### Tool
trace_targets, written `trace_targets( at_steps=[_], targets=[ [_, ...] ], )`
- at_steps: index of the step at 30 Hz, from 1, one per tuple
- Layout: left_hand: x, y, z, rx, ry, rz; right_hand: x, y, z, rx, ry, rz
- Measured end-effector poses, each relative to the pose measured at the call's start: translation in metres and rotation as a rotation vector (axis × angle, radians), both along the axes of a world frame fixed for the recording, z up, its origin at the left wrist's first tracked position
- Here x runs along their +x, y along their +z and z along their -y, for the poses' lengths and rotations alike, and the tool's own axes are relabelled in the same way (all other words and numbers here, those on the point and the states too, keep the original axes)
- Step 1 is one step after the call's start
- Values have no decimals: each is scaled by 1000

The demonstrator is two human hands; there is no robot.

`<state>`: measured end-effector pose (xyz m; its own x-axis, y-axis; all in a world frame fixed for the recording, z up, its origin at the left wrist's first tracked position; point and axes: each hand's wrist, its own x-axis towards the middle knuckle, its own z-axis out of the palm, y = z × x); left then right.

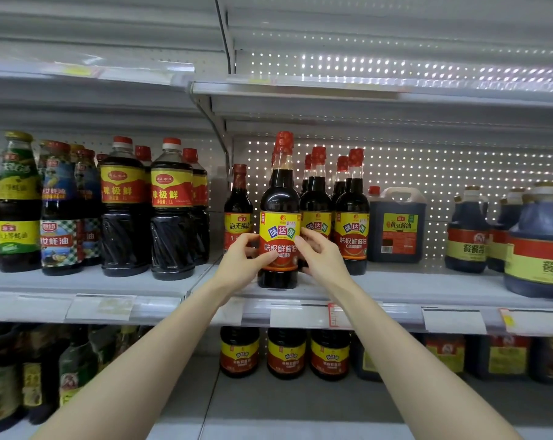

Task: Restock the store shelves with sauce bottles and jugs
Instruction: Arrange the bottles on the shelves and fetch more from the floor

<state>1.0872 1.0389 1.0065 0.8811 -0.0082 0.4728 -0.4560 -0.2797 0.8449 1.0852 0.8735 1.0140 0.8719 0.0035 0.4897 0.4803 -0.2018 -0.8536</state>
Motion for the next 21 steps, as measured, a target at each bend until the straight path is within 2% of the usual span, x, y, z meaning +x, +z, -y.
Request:
trace_targets(
  at_steps=[4,9,14,21],
  targets=[
    [-22,3,5,-62,66,75,-20,-4,12,-54,-29,38],
    [-65,-13,30,-103,63,83,-50,-28,43,-53,-31,60],
    [-105,-69,69,-97,69,3,-82,-77,81,-101,6,14],
    [-145,-177,111,-163,127,-206,-119,-183,122,-75,95,-220]
  ],
)
